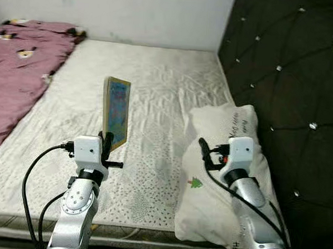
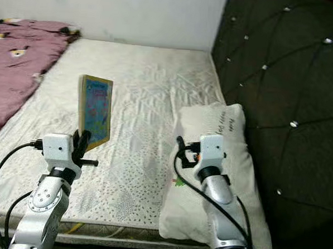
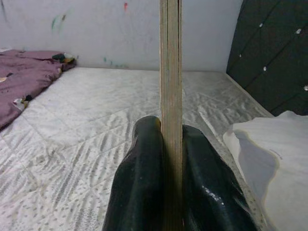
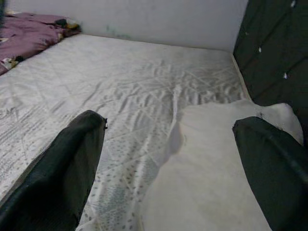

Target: Clean up the room

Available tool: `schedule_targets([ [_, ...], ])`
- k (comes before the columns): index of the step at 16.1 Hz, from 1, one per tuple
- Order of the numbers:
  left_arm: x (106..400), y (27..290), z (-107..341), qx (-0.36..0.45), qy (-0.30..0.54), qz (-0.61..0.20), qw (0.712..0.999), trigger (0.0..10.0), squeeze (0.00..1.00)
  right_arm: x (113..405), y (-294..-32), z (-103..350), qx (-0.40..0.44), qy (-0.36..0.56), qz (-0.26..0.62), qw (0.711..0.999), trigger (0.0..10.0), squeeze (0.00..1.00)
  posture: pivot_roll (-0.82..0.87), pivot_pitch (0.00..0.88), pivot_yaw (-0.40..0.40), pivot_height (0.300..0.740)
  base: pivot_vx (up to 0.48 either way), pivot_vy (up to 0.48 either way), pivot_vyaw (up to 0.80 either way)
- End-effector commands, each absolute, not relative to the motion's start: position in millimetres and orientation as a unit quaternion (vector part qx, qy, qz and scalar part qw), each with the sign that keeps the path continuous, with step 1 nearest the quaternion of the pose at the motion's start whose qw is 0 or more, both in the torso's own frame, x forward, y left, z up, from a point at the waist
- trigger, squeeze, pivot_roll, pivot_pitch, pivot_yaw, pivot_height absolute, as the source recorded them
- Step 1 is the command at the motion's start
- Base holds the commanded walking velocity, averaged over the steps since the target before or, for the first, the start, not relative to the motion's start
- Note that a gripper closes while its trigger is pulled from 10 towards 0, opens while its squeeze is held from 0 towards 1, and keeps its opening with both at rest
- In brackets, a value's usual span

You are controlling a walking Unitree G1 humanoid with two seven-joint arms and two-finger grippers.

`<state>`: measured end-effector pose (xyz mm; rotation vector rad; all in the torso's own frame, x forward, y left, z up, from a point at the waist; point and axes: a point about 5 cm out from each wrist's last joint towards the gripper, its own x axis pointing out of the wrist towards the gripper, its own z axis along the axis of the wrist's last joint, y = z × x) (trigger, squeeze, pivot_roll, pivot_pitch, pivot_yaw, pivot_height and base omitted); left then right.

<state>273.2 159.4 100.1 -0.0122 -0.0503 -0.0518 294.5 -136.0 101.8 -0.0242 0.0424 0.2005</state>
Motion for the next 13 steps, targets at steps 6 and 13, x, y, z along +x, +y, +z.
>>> schedule_targets([
  [6, 262.0, 159.6, 99.1, -0.015, -0.027, -0.021, 0.999, 10.0, 0.00, 281.1, -133.8, 82.5, -0.004, 0.036, 0.082, 0.996, 10.0, 0.00, 0.02, 0.000, 0.026, 0.740, 0.000, 0.000, -0.67],
  [13, 263.9, 152.0, 89.7, -0.049, 0.003, -0.044, 0.998, 10.0, 0.00, 274.3, -137.6, 67.8, 0.010, 0.052, 0.049, 0.997, 10.0, 0.00, 0.02, 0.000, 0.003, 0.740, 0.000, 0.000, -0.34],
])
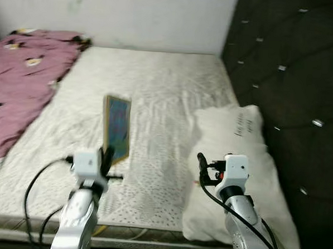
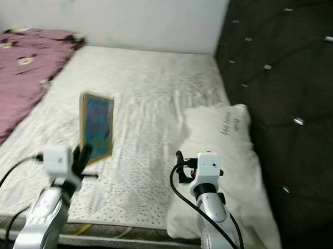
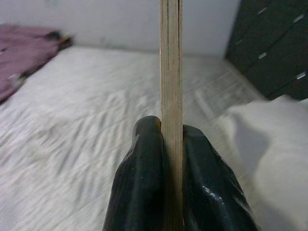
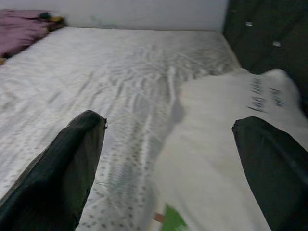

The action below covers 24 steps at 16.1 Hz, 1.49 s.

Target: Clean up the room

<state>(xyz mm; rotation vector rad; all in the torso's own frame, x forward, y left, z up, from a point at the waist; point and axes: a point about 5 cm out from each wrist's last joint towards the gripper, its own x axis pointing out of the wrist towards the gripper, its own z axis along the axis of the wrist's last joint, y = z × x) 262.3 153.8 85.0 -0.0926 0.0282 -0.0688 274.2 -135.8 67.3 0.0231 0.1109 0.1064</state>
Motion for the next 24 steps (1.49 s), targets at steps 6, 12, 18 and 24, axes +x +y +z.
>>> schedule_targets([
  [6, 255.0, 155.9, 93.0, -0.056, 0.009, -0.033, 0.998, 10.0, 0.00, 274.1, -138.0, 79.5, 0.022, 0.035, 0.051, 0.998, 10.0, 0.00, 0.03, 0.000, -0.005, 0.740, 0.000, 0.314, -0.23],
  [12, 253.1, 158.8, 96.4, -0.056, 0.007, -0.023, 0.998, 10.0, 0.00, 277.1, -147.2, 82.0, 0.004, 0.038, 0.054, 0.998, 10.0, 0.00, 0.03, 0.017, -0.016, 0.740, 0.000, 0.322, 0.00],
  [18, 252.5, 182.0, 100.5, -0.024, -0.014, 0.048, 0.998, 10.0, 0.00, 282.4, -172.4, 98.8, 0.003, 0.006, -0.010, 1.000, 10.0, 0.00, 0.03, 0.015, -0.016, 0.740, 0.000, 0.000, 0.00],
  [24, 247.4, 202.4, 102.3, -0.006, -0.021, 0.121, 0.992, 10.0, 0.00, 274.8, -185.8, 99.0, -0.011, 0.014, -0.020, 1.000, 10.0, 0.00, 0.03, 0.031, -0.020, 0.740, 0.000, 0.000, -0.53],
])
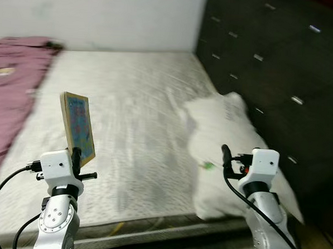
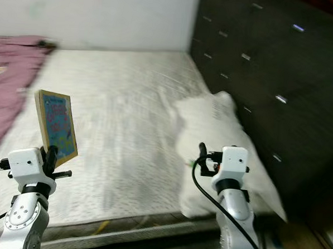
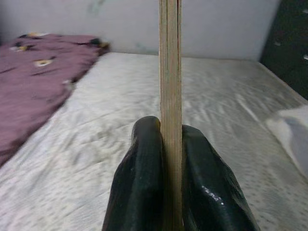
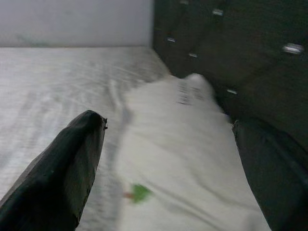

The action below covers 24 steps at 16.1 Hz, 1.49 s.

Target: Clean up the room

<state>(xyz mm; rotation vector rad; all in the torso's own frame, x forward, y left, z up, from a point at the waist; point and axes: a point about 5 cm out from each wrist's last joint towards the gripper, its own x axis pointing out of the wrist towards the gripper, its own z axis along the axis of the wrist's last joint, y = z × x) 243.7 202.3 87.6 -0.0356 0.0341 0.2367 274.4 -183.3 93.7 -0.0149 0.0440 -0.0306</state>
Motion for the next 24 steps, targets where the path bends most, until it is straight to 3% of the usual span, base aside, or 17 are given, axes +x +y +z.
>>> schedule_targets([
  [1, 244.0, 205.1, 102.5, -0.010, -0.020, 0.108, 0.994, 10.0, 0.00, 273.9, -190.9, 102.1, -0.012, 0.008, -0.023, 1.000, 10.0, 0.00, 0.03, 0.036, -0.021, 0.740, 0.000, 0.000, 0.00],
  [4, 223.7, 204.6, 108.3, 0.003, -0.030, 0.062, 0.998, 10.0, 0.00, 260.5, -204.7, 107.1, -0.013, 0.008, -0.026, 1.000, 10.0, 0.00, 0.04, 0.041, -0.018, 0.740, 0.000, 0.000, 0.00],
  [7, 183.3, 210.2, 90.1, 0.012, 0.009, 0.078, 0.997, 10.0, 0.00, 210.6, -205.3, 88.9, -0.036, 0.060, 0.001, 0.998, 10.0, 0.00, 0.03, 0.042, -0.022, 0.740, 0.000, 0.000, 0.00],
  [9, 175.5, 219.6, 79.8, 0.002, 0.034, 0.109, 0.993, 10.0, 0.00, 194.0, -206.3, 74.2, -0.048, 0.088, 0.007, 0.995, 10.0, 0.00, 0.03, 0.043, -0.025, 0.740, 0.000, 0.000, 0.00],
  [20, 190.6, 220.0, 91.1, 0.028, 0.003, 0.100, 0.995, 10.0, 0.00, 232.3, -199.2, 91.5, -0.023, 0.047, -0.019, 0.998, 10.0, 0.00, 0.03, 0.045, -0.033, 0.740, 0.000, 0.000, 0.00],
  [24, 197.6, 227.8, 96.0, 0.037, -0.014, 0.104, 0.994, 10.0, 0.00, 244.2, -212.0, 91.9, -0.061, 0.041, -0.030, 0.997, 10.0, 0.00, 0.03, 0.045, -0.032, 0.740, 0.000, 0.000, 0.00],
])
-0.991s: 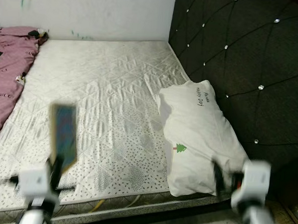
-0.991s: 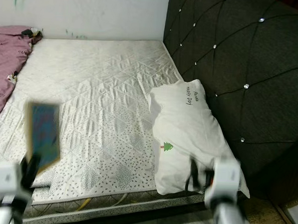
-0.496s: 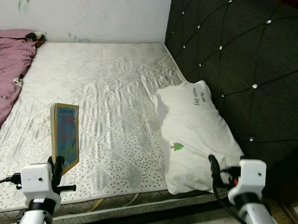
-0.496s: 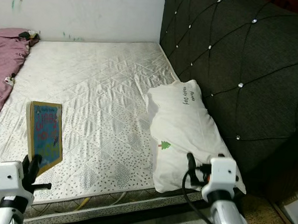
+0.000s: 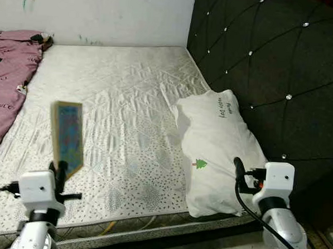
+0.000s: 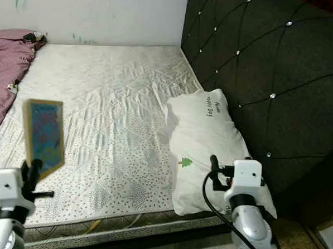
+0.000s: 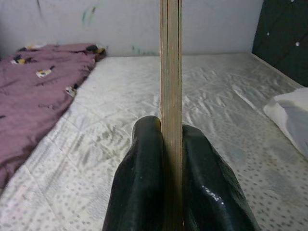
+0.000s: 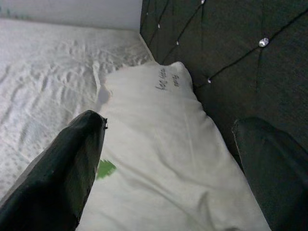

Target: Clean up the room

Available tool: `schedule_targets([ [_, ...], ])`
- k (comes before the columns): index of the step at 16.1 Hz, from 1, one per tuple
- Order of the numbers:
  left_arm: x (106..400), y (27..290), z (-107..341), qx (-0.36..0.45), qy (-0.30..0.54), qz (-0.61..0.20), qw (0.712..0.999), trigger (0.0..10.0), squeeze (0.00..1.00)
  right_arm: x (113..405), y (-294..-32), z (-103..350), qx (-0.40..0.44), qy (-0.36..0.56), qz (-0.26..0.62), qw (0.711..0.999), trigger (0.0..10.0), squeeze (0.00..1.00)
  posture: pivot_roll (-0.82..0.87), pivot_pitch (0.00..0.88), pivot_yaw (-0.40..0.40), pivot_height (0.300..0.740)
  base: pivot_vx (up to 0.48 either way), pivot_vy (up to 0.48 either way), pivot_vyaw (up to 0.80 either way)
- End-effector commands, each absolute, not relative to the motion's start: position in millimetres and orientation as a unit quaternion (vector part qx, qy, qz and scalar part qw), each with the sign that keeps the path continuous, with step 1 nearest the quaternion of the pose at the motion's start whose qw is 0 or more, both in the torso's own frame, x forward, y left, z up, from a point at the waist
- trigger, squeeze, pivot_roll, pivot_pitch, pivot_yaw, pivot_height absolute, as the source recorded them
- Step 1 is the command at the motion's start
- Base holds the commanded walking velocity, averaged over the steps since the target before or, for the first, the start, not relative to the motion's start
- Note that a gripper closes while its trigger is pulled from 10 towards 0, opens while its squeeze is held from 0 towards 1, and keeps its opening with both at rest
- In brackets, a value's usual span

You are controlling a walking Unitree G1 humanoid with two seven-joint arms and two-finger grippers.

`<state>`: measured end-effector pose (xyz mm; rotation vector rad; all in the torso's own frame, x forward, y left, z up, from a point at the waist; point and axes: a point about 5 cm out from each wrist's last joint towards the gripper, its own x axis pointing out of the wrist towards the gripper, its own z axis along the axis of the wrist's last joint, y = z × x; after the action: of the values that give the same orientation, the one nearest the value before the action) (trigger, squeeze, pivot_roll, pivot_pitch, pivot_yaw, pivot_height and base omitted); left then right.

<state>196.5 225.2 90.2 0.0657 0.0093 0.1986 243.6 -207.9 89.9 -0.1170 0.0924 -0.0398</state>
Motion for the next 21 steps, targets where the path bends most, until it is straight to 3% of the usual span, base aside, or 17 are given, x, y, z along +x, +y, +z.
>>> schedule_targets([
  [1, 197.9, 230.3, 96.7, 0.041, -0.014, 0.103, 0.994, 10.0, 0.00, 246.8, -219.5, 95.7, -0.077, 0.037, -0.022, 0.996, 10.0, 0.00, 0.03, 0.045, -0.032, 0.740, 0.000, 0.000, 0.00],
  [5, 200.6, 227.7, 96.7, 0.043, -0.018, 0.101, 0.994, 10.0, 0.00, 251.1, -245.9, 99.9, -0.097, 0.041, -0.036, 0.994, 10.0, 0.00, 0.02, 0.047, -0.035, 0.740, 0.000, 0.000, 0.00],
  [13, 207.9, 220.0, 94.8, 0.037, -0.014, 0.104, 0.994, 10.0, 0.00, 243.5, -204.5, 88.0, -0.040, 0.048, -0.004, 0.998, 10.0, 0.00, 0.03, 0.052, -0.029, 0.740, 0.000, 0.000, 0.00],
  [19, 208.4, 218.3, 95.2, 0.031, -0.015, 0.101, 0.994, 10.0, 0.00, 246.6, -201.0, 88.8, -0.042, 0.048, 0.004, 0.998, 10.0, 0.00, 0.03, 0.059, -0.036, 0.740, 0.000, 0.000, 0.24],
  [21, 212.8, 208.6, 101.9, 0.004, -0.035, 0.065, 0.997, 10.0, 0.00, 250.5, -197.2, 91.9, -0.027, 0.042, 0.005, 0.999, 10.0, 0.00, 0.03, 0.060, -0.038, 0.740, 0.000, 0.000, 0.00],
])
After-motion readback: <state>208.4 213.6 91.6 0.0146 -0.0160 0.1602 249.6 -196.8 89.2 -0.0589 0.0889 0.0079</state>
